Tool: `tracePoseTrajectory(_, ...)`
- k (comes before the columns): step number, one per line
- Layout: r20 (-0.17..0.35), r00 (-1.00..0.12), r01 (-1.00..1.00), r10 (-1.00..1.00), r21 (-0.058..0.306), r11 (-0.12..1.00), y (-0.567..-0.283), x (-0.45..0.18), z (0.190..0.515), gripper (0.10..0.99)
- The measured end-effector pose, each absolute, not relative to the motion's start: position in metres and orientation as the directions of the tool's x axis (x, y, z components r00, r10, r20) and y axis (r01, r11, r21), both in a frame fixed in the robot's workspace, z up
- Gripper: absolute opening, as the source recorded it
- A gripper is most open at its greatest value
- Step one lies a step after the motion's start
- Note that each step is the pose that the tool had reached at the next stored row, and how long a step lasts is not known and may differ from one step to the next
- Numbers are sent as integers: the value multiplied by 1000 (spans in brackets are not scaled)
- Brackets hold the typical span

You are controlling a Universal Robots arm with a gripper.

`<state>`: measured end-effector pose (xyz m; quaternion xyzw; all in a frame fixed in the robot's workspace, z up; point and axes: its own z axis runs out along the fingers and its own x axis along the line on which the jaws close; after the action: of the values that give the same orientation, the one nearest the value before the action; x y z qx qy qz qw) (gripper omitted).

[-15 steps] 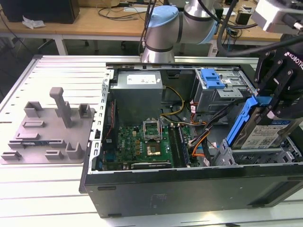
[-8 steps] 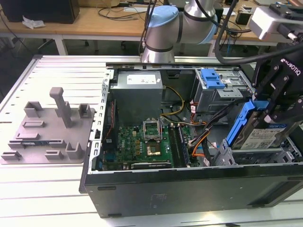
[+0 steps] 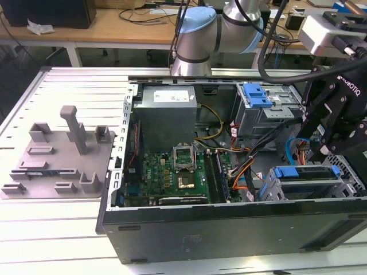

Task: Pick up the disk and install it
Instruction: 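Insert the disk into the insertion slot, then insert the first disk wire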

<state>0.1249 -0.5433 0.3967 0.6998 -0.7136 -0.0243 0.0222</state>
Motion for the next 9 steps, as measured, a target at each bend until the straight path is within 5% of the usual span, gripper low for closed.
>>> tracePoseTrajectory(9, -2, -20, -998, -1000, 66, 19, -543, 125, 397, 502)
